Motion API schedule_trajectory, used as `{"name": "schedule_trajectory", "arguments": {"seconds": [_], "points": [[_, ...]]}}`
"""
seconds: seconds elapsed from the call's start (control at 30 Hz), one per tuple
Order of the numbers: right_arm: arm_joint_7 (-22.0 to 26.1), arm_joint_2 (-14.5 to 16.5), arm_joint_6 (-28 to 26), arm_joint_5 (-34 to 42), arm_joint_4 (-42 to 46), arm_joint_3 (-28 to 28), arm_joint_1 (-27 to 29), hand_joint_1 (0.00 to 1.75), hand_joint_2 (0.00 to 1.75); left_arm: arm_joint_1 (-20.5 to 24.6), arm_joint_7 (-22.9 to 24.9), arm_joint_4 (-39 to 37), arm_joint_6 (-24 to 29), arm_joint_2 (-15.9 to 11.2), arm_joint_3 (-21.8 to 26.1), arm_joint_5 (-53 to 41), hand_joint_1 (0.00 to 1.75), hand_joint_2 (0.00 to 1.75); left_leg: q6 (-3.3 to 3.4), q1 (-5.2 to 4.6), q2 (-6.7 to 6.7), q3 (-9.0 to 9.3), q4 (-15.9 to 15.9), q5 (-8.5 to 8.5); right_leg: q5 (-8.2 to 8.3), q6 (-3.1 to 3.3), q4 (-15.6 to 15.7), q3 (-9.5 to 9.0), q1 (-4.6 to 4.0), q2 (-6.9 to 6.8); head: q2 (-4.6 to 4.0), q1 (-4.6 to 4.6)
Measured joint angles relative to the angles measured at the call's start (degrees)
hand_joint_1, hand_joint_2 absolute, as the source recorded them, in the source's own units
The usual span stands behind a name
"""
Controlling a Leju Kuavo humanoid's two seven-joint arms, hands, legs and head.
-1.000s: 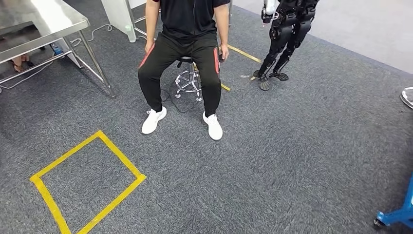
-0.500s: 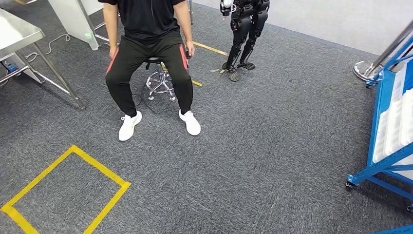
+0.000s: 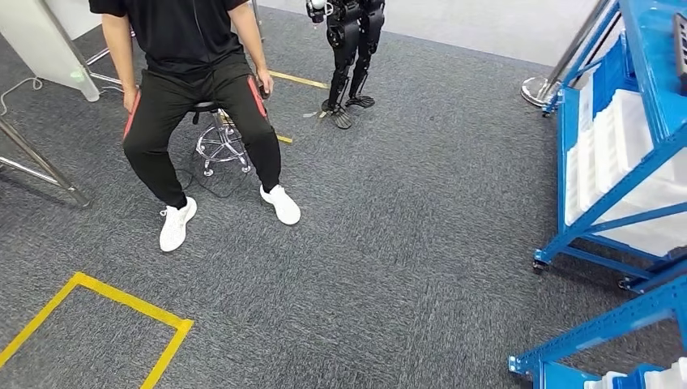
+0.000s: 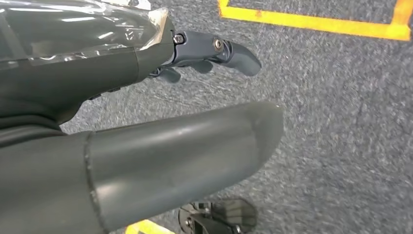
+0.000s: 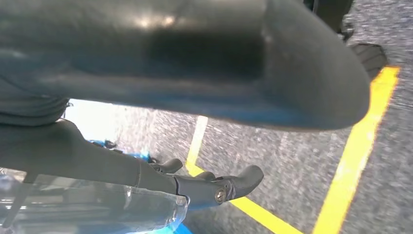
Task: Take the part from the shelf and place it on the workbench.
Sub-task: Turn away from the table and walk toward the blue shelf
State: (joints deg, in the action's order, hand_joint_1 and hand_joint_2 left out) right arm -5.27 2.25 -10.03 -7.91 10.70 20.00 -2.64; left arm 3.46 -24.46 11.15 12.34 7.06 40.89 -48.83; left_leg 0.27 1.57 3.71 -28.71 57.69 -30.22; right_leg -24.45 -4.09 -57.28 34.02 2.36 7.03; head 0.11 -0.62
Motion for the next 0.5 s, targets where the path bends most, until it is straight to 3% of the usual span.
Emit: {"name": "schedule_trajectory", "arguments": {"seconds": [0.07, 0.13, 0.2, 0.23, 0.27, 0.33, 0.4, 0.43, 0.5], "points": [[-0.1, 0.1, -0.1, 0.0, 0.0, 0.1, 0.2, 0.00, 0.00, 0.2, 0.1, 0.0, 0.0, -0.1, 0.0, -0.2, 0.00, 0.00, 1.45, -0.39, -1.55, -0.24, -0.4, 0.74, -0.85, -0.13, -1.7, 1.37, -0.04, -2.18, 0.00, -0.19], [-0.1, 0.2, -0.2, 0.0, 0.0, 0.2, 0.0, 0.00, 0.00, 0.2, 0.2, 0.0, -0.1, -0.1, -0.1, -0.3, 0.00, 0.00, 2.44, -0.80, -3.36, -0.66, -0.6, 1.17, -4.22, 0.68, -7.9, 4.29, -0.23, -5.45, 0.00, -0.52], [-0.1, 0.4, -0.2, 0.0, 0.0, 0.3, -0.1, 0.00, 0.00, 0.1, 0.3, 0.0, -0.1, -0.2, -0.1, -0.3, 0.00, 0.00, 2.86, -1.25, -5.37, -1.08, -0.6, 1.35, -7.46, 0.95, -15.3, 7.19, -0.37, -6.26, 0.00, -0.69], [0.0, 0.4, -0.2, -0.1, 0.0, 0.3, 0.0, 0.00, 0.00, 0.1, 0.3, 0.0, -0.1, -0.2, -0.1, -0.3, 0.00, 0.00, 2.93, -1.42, -6.32, -1.24, -0.5, 1.42, -8.04, 0.76, -16.9, 7.37, -0.44, -6.32, 0.00, -0.69], [0.1, 0.3, -0.1, -0.3, 0.0, 0.3, 0.1, 0.00, 0.00, 0.1, 0.4, 0.0, -0.1, -0.2, -0.1, -0.2, 0.00, 0.00, 2.96, -1.55, -7.16, -1.33, -0.5, 1.47, -7.73, 0.42, -15.9, 6.15, -0.52, -6.47, 0.00, -0.70], [0.3, 0.3, 0.0, -0.6, 0.0, 0.3, 0.2, 0.00, 0.00, 0.2, 0.5, 0.0, 0.0, -0.2, -0.1, -0.1, 0.00, 0.00, 2.88, -1.76, -8.61, -1.24, -0.5, 1.47, -5.81, -0.04, -8.3, 0.63, -0.67, -8.23, 0.00, -0.72], [0.4, 0.3, 0.1, -0.8, 0.0, 0.3, 0.0, 0.00, 0.00, 0.2, 0.6, 0.0, 0.1, -0.2, -0.1, 0.0, 0.00, 0.00, 2.50, -2.16, -9.86, -1.00, -0.3, 1.34, -4.35, 0.39, -1.5, -3.57, -1.21, -10.76, 0.00, -0.67], [0.4, 0.3, 0.1, -0.8, 0.0, 0.3, 0.0, 0.00, 0.00, 0.3, 0.7, 0.0, 0.1, -0.2, -0.1, 0.0, 0.00, 0.00, 2.25, -2.32, -10.40, -0.87, -0.3, 1.28, -4.10, 0.78, -0.2, -4.19, -1.46, -11.38, 0.00, -0.62], [0.4, 0.2, 0.1, -0.9, 0.0, 0.3, 0.1, 0.00, 0.00, 0.4, 0.7, 0.0, 0.1, -0.2, -0.1, 0.0, 0.00, 0.00, 1.66, -2.32, -11.33, -0.68, -0.3, 1.23, -3.76, 1.53, 0.1, -3.84, -1.52, -10.35, 0.00, -0.52]]}}
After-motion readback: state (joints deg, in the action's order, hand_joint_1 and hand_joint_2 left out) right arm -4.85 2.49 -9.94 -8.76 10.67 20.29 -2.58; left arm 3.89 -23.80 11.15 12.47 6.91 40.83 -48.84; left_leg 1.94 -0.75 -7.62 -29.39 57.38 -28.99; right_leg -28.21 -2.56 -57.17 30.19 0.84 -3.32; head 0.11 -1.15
